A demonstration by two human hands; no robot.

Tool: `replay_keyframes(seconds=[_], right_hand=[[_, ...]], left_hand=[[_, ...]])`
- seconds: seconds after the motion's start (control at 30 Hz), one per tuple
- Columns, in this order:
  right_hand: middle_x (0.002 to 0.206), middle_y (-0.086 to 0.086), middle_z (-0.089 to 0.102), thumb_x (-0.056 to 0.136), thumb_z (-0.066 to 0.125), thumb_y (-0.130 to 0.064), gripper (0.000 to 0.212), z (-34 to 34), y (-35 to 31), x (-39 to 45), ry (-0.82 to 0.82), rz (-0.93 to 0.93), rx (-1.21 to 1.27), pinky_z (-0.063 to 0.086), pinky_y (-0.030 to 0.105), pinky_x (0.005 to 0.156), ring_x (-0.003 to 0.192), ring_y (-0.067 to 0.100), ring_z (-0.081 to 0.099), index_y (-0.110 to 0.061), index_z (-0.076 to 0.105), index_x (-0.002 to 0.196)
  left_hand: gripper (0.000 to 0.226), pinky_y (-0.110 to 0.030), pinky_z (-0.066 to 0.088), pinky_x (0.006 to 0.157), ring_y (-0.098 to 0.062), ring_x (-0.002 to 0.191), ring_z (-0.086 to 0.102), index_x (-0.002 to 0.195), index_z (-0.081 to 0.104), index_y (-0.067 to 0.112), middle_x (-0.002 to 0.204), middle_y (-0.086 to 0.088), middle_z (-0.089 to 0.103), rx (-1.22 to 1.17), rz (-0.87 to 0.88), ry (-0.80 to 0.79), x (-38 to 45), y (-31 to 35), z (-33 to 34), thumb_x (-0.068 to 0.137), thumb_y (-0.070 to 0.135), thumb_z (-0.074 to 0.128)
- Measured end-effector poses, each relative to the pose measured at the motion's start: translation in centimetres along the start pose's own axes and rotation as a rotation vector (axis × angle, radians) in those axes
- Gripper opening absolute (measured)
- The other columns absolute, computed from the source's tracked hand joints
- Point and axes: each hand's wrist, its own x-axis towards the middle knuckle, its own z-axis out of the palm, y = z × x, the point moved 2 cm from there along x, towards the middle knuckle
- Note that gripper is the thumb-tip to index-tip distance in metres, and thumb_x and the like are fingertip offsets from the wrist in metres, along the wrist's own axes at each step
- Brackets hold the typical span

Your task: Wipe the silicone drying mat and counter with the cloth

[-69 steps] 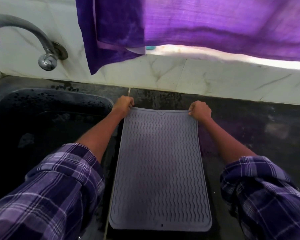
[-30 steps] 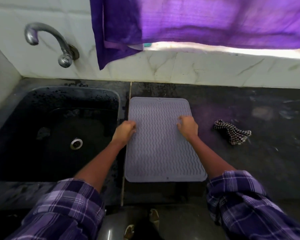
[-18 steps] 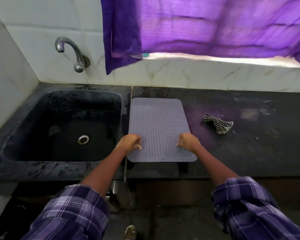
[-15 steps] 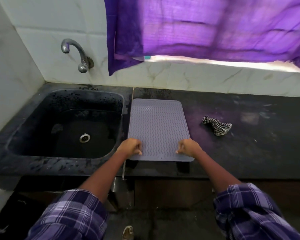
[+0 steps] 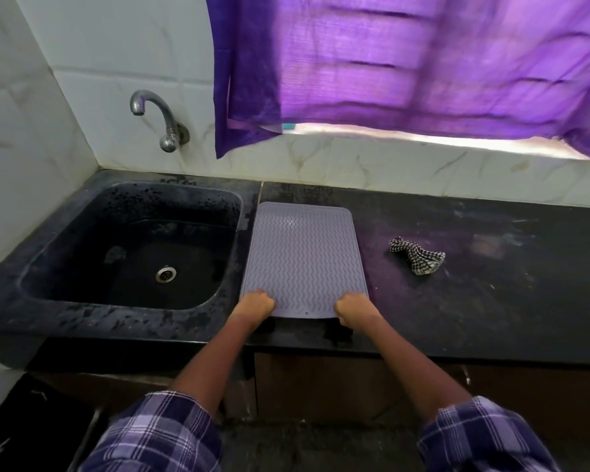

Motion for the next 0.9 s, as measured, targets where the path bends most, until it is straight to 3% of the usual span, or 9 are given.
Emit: replay_keyframes(seconds=[0.7,0.9], right_hand=[[0.121,0.019,0.058,0.092,0.045,0.0,0.025,0.3,0.0,-0.6,-0.028,0.01,-0.046,0.049,0.04,0.091,0.111,0.032,0.058,-0.001,0.06,0.112],[0.126,0.016,0.06,0.093,0.048,-0.01,0.029,-1.6,0.0,-0.6,-0.129,0.074,0.041,0.047,0.038,0.097,0.116,0.031,0.058,-0.002,0.058,0.119]], left_hand=[[0.031,-0.04,0.043,0.099,-0.03,0.123,0.05,0.124,0.057,0.002,0.129,-0.016,0.058,0.131,0.006,-0.025,-0.6,1.2,-0.9,0.097,0.001,0.041],[0.031,-0.041,0.046,0.099,-0.029,0.121,0.054,0.124,0.058,0.007,0.128,-0.013,0.058,0.013,0.003,-0.064,-1.3,0.5,-1.8,0.096,0.006,0.044]])
